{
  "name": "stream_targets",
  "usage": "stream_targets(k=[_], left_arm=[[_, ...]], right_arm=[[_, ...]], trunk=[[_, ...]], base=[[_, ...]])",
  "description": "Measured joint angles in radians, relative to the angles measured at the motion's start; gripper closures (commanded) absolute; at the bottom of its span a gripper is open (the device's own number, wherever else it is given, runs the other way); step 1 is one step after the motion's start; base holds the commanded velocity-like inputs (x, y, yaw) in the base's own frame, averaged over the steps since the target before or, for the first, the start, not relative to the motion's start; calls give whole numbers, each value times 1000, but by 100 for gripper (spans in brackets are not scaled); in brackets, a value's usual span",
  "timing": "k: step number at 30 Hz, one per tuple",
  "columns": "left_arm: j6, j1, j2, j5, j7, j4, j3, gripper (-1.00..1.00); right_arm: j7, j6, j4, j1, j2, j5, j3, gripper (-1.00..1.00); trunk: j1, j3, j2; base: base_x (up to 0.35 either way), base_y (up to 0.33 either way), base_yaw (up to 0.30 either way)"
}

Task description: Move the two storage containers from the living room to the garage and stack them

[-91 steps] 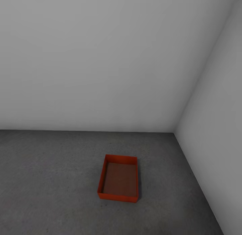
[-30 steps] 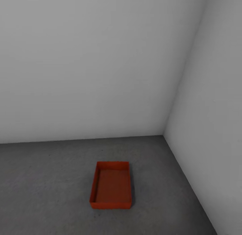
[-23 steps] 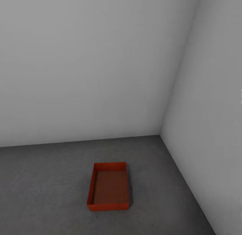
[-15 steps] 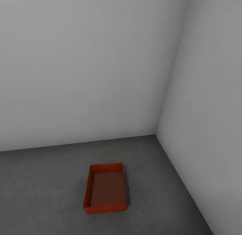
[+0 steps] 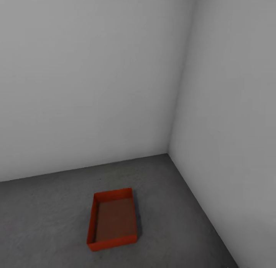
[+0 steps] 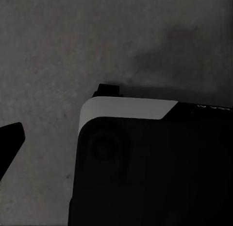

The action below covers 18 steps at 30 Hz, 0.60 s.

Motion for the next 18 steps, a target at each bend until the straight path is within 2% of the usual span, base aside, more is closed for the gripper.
stream_targets(k=[18], left_arm=[[0, 0, 0, 0, 0, 0, 0, -100]], right_arm=[[2, -1, 0, 0, 0, -3, 0, -100]], trunk=[[0, 17, 0]], base=[[0, 0, -235]])
